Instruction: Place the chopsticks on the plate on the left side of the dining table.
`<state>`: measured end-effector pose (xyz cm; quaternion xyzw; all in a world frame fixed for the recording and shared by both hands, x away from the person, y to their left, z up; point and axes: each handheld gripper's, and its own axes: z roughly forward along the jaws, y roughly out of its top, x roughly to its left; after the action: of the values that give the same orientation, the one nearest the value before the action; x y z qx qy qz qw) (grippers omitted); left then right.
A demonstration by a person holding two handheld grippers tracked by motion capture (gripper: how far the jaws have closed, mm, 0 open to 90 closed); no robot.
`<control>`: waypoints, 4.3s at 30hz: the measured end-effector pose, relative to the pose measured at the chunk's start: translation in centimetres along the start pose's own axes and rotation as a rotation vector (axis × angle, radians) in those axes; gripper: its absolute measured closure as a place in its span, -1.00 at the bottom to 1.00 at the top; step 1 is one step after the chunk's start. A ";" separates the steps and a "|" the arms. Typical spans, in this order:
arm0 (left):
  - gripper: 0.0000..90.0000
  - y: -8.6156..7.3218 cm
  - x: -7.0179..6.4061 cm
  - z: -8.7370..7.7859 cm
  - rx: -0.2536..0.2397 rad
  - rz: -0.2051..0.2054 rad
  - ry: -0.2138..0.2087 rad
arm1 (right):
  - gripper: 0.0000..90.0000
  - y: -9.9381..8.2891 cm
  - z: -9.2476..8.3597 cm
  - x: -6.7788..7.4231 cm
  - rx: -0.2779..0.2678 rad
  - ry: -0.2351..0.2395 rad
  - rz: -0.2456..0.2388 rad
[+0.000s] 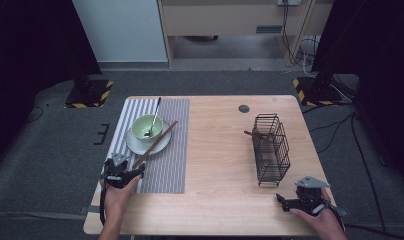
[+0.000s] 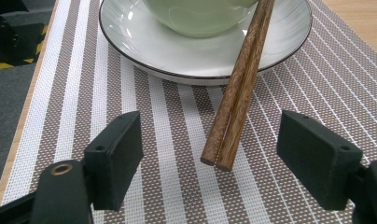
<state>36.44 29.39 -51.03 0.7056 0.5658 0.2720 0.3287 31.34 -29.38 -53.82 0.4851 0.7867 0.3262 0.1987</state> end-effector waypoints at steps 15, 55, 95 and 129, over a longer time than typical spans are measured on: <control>-0.49 0.2 0.7 1.5 0.030 -0.022 0.018 | -0.99 0.0 -0.1 0.0 -0.001 0.002 0.000; -0.43 1.0 4.4 2.4 0.005 -0.061 0.074 | -0.99 0.0 0.0 0.0 0.001 0.001 -0.001; -0.30 1.5 5.8 2.9 -0.019 -0.070 0.089 | -0.99 0.0 0.0 0.0 0.001 0.000 0.000; -0.05 1.9 6.8 3.6 -0.035 -0.077 0.122 | -0.99 0.0 0.0 0.1 0.000 -0.001 0.002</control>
<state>41.72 35.21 -51.77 0.6596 0.6065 0.3117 0.3160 31.28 -29.35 -53.82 0.4859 0.7861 0.3260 0.1990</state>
